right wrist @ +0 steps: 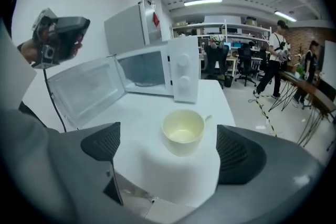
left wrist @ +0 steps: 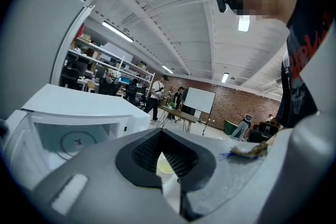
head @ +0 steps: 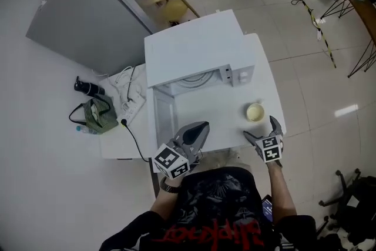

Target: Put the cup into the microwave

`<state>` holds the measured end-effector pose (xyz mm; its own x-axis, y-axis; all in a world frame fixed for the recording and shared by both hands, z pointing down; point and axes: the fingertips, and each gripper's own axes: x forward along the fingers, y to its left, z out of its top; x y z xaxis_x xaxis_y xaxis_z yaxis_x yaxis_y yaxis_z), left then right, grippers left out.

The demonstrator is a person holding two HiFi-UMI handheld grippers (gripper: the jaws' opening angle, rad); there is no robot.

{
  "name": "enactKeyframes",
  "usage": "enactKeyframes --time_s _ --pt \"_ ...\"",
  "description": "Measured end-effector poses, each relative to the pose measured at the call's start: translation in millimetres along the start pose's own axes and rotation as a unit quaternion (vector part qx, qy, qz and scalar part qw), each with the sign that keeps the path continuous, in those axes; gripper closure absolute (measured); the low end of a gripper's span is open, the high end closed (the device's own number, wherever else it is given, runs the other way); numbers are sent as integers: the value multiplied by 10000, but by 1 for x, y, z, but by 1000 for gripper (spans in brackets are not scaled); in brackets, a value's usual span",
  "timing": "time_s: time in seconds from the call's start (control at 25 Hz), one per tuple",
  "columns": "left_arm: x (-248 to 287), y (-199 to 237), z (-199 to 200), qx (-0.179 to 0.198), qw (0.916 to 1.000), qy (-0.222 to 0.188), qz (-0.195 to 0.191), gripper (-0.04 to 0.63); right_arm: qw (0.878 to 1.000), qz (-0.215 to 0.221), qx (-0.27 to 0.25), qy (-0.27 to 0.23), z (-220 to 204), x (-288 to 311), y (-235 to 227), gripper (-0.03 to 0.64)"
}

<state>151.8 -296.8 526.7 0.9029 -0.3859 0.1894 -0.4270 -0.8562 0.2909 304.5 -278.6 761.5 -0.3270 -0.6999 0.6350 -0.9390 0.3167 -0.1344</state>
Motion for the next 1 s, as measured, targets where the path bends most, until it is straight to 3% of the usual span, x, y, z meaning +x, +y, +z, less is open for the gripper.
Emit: enactKeyframes --time_s 0.2,0.36,0.48,0.6,0.8,1.0 --pt "0 12 0 76 9999 52 -51 594 9997 -39 -178 191 -14 53 -17 48" --pt "-8 21 0 -2 10000 81 -16 593 9980 -346 -338 405 -21 83 -31 51" --pt "-15 25 0 -8 9999 101 4 594 9971 -460 -447 404 -20 91 -35 154" --pt "-24 32 -4 -9 10000 -9 43 594 9951 -374 -743 528 -15 91 -25 163" --pt "-32 40 -9 -117 9999 -49 110 593 9899 375 -1308 395 7 81 28 164" --pt "-42 50 -6 -172 9994 -110 279 594 9722 1171 -2029 -9 57 73 94 160"
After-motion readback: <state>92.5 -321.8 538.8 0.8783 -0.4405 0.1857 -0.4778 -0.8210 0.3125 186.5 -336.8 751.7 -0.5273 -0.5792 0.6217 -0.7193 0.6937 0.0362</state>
